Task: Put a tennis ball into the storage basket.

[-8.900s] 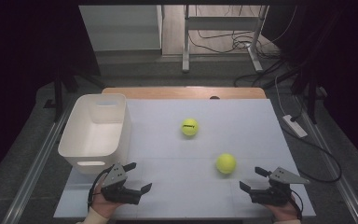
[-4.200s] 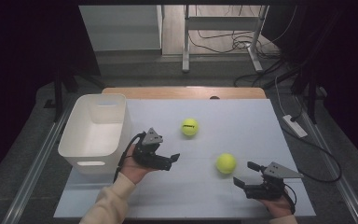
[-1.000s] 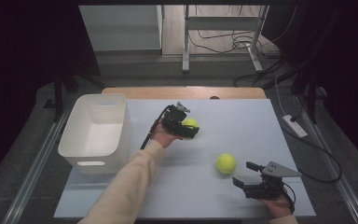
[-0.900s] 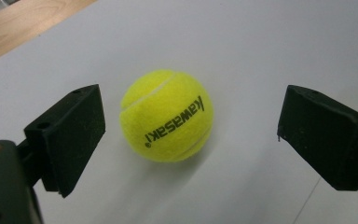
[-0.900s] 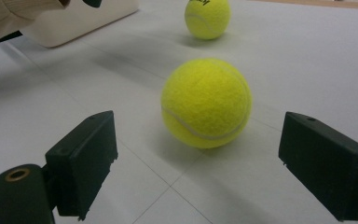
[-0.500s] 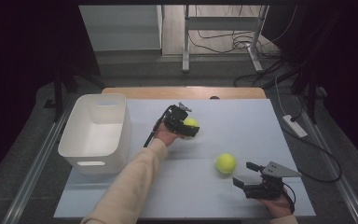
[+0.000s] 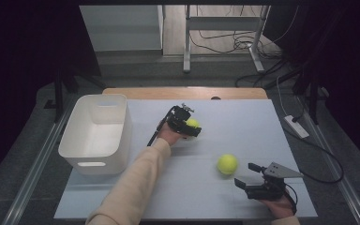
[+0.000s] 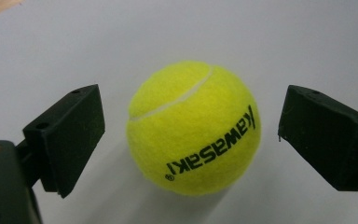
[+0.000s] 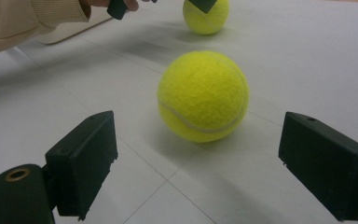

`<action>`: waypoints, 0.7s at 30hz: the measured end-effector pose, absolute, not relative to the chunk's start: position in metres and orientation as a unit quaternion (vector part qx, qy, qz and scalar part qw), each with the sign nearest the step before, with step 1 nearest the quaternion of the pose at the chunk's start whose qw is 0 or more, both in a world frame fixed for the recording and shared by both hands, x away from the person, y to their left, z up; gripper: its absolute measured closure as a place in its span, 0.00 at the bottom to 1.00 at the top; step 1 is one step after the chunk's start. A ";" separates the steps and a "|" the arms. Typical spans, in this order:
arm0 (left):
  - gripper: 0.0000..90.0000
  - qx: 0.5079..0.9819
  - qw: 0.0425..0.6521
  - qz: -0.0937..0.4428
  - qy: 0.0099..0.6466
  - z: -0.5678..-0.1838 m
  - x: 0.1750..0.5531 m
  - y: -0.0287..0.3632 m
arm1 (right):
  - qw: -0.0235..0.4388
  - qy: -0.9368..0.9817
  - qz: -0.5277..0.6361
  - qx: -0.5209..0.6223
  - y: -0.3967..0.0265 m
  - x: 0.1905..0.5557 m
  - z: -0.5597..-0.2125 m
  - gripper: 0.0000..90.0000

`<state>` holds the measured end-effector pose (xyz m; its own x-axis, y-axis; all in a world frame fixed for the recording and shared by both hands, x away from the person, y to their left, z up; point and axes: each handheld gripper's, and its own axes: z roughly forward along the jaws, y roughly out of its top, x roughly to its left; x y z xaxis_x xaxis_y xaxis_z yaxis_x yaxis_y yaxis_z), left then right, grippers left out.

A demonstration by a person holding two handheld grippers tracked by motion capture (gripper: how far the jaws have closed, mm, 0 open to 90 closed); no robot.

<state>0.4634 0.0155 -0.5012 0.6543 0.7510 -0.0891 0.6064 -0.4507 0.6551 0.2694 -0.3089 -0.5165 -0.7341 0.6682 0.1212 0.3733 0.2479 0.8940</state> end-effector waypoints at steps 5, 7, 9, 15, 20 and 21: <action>0.11 0.845 0.331 0.100 0.408 -0.508 0.467 0.015 | 0.144 0.777 0.513 0.336 -0.309 0.270 -0.516 0.13; 0.15 0.847 0.324 0.096 0.411 -0.510 0.469 0.014 | 0.144 0.777 0.513 0.336 -0.309 0.270 -0.516 0.13; 0.22 0.848 0.328 0.083 0.409 -0.512 0.470 0.014 | 0.145 0.776 0.513 0.336 -0.310 0.270 -0.516 0.13; 0.29 0.848 0.327 0.086 0.408 -0.510 0.469 0.014 | 0.146 0.777 0.512 0.336 -0.310 0.270 -0.516 0.13; 0.29 0.846 0.337 0.083 0.404 -0.503 0.467 0.018 | 0.146 0.777 0.512 0.336 -0.310 0.270 -0.516 0.13; 0.29 0.847 0.337 0.085 0.403 -0.501 0.466 0.019 | 0.146 0.777 0.512 0.335 -0.310 0.269 -0.516 0.13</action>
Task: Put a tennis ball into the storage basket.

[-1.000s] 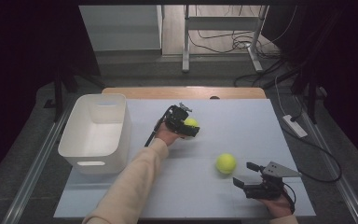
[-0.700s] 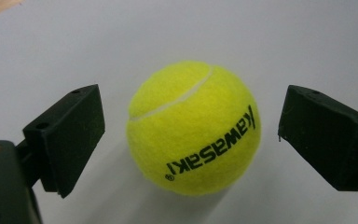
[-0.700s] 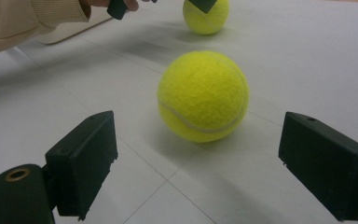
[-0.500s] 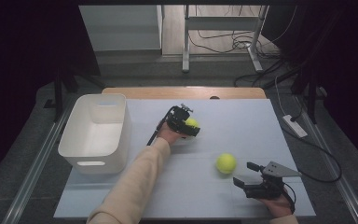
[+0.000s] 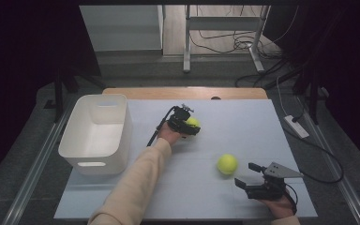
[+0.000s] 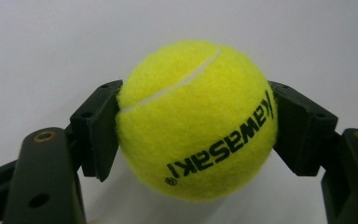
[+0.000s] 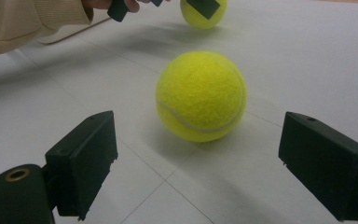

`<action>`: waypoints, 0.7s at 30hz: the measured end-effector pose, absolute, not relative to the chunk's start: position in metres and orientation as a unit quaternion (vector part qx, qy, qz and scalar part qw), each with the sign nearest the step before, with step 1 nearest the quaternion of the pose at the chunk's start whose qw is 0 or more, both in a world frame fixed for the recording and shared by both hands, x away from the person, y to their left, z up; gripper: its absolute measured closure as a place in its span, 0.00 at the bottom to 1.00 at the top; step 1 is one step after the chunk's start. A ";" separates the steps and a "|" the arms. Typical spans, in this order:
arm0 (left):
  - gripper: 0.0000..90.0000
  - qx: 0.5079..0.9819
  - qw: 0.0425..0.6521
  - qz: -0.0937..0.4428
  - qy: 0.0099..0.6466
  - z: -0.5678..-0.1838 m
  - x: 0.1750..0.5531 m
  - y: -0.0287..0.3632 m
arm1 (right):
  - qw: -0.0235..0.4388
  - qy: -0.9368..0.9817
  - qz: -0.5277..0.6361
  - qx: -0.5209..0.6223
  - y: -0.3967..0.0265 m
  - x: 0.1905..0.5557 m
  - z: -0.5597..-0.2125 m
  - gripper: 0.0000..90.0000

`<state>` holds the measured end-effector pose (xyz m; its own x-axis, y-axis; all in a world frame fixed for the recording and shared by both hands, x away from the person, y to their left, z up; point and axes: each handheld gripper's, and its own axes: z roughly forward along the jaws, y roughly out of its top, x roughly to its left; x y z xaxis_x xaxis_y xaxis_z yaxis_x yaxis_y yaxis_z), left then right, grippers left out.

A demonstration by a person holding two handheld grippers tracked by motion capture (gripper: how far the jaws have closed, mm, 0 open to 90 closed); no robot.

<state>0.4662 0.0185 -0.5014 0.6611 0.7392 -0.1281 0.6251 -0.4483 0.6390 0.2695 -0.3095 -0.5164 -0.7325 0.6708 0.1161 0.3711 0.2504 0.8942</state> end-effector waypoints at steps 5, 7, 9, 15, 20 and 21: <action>0.29 0.842 0.349 0.087 0.401 -0.490 0.461 0.025 | 0.147 0.777 0.512 0.335 -0.310 0.269 -0.516 0.13; 0.29 0.839 0.357 0.085 0.401 -0.485 0.458 0.026 | 0.147 0.777 0.512 0.335 -0.310 0.269 -0.516 0.13; 0.29 0.837 0.365 0.086 0.397 -0.478 0.452 0.028 | 0.147 0.778 0.512 0.333 -0.309 0.269 -0.516 0.13; 0.29 0.837 0.374 0.092 0.389 -0.469 0.443 0.030 | 0.146 0.778 0.512 0.332 -0.308 0.268 -0.516 0.13; 0.29 0.836 0.381 0.088 0.386 -0.465 0.439 0.033 | 0.148 0.778 0.513 0.331 -0.308 0.268 -0.516 0.13; 0.29 0.837 0.381 0.088 0.384 -0.464 0.437 0.034 | 0.148 0.778 0.513 0.331 -0.308 0.268 -0.516 0.13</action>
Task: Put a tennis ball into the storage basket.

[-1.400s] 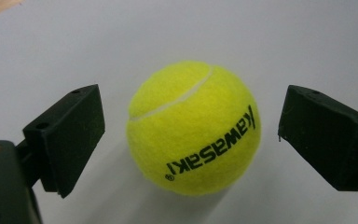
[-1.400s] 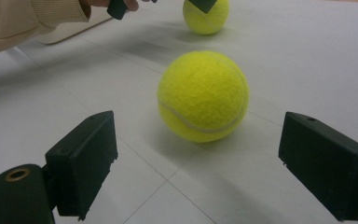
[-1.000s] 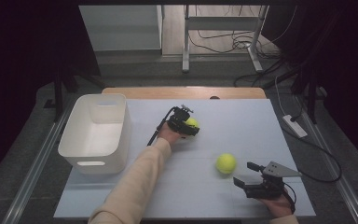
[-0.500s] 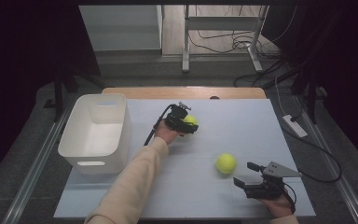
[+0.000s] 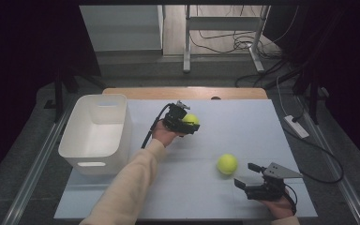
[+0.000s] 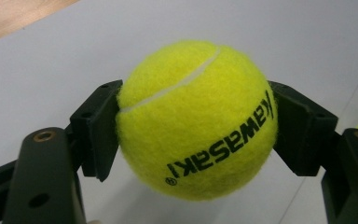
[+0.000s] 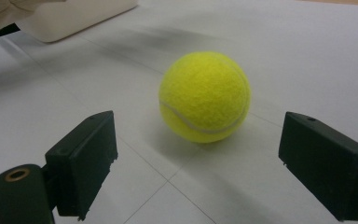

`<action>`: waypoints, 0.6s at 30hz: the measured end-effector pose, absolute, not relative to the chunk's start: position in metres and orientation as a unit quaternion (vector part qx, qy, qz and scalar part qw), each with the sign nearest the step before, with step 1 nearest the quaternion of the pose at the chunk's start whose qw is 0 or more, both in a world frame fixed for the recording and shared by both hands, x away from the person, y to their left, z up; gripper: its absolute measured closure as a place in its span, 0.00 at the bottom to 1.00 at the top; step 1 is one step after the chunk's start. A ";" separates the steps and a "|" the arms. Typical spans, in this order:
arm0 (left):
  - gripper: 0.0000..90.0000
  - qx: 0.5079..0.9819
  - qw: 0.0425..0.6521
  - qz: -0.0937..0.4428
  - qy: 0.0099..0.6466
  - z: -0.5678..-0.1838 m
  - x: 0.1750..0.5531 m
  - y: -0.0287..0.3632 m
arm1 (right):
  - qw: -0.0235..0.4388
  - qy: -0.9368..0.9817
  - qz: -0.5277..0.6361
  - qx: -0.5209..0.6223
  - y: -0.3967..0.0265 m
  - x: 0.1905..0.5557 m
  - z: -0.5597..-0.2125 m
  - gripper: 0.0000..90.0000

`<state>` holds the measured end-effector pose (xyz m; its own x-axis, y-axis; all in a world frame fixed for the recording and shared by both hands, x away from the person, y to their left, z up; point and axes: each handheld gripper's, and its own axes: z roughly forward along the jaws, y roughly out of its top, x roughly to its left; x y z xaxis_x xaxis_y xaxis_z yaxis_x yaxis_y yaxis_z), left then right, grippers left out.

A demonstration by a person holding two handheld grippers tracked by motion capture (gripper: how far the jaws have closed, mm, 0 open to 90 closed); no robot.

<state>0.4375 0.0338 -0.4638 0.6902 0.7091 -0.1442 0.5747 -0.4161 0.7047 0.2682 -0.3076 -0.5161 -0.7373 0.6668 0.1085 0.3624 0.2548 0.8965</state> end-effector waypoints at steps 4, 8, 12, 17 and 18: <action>0.29 0.836 0.383 0.092 0.382 -0.460 0.434 0.037 | 0.149 0.779 0.511 0.332 -0.308 0.268 -0.516 0.13; 0.29 0.834 0.388 0.094 0.380 -0.458 0.430 0.039 | 0.151 0.778 0.512 0.332 -0.308 0.268 -0.516 0.13; 0.29 0.832 0.394 0.094 0.379 -0.457 0.427 0.041 | 0.151 0.778 0.512 0.331 -0.308 0.268 -0.516 0.13; 0.29 0.830 0.397 0.098 0.379 -0.455 0.423 0.046 | 0.151 0.780 0.510 0.330 -0.308 0.268 -0.517 0.13; 0.29 0.829 0.398 0.099 0.379 -0.455 0.422 0.047 | 0.151 0.780 0.510 0.330 -0.308 0.268 -0.517 0.13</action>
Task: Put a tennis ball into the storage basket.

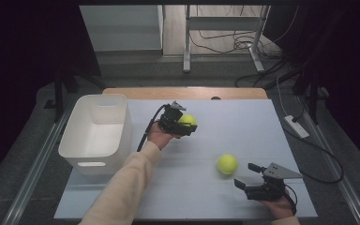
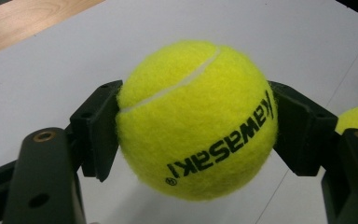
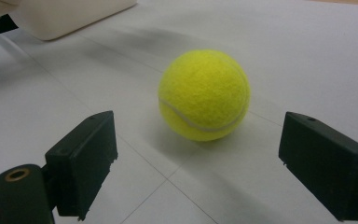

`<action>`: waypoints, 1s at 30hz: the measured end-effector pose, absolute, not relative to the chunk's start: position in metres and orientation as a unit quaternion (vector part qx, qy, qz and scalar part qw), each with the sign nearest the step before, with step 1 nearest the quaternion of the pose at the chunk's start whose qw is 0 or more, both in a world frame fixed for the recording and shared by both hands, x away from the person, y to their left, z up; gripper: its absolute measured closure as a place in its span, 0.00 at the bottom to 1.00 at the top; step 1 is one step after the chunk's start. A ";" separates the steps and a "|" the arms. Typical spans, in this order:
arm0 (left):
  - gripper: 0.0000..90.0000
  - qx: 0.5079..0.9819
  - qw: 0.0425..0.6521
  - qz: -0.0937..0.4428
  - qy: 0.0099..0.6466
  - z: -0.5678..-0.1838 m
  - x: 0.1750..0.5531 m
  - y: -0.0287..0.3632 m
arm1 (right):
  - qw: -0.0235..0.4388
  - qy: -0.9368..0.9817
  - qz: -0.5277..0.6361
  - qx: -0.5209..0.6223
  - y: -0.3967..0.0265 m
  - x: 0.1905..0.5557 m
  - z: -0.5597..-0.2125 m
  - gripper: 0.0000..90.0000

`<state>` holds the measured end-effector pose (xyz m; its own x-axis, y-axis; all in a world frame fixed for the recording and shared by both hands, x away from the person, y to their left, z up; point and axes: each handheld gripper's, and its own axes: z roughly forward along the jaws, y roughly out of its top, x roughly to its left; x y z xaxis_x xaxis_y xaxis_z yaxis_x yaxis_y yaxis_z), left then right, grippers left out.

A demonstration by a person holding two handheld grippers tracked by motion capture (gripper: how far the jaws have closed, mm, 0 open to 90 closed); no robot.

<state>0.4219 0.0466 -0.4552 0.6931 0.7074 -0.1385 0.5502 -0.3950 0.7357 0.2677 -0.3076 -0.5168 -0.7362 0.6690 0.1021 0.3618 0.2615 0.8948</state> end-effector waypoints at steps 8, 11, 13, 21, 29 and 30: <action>0.29 0.823 0.410 0.103 0.379 -0.450 0.416 0.053 | 0.152 0.780 0.510 0.330 -0.307 0.268 -0.517 0.13; 0.29 0.822 0.413 0.104 0.379 -0.448 0.414 0.055 | 0.152 0.780 0.510 0.330 -0.307 0.267 -0.517 0.13; 0.29 0.821 0.415 0.104 0.377 -0.447 0.412 0.057 | 0.152 0.780 0.510 0.330 -0.307 0.267 -0.517 0.13; 0.29 0.813 0.431 0.107 0.377 -0.442 0.403 0.064 | 0.152 0.780 0.510 0.330 -0.307 0.267 -0.517 0.13; 0.29 0.808 0.440 0.110 0.376 -0.438 0.395 0.070 | 0.154 0.780 0.509 0.330 -0.307 0.267 -0.517 0.13; 0.29 0.807 0.442 0.112 0.376 -0.436 0.394 0.071 | 0.154 0.780 0.509 0.330 -0.307 0.267 -0.517 0.13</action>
<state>0.3938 0.0709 -0.4362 0.6926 0.7053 -0.1510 0.5072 -0.3273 0.7973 0.2671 -0.3068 -0.5166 -0.7355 0.6707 0.0958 0.3582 0.2648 0.8953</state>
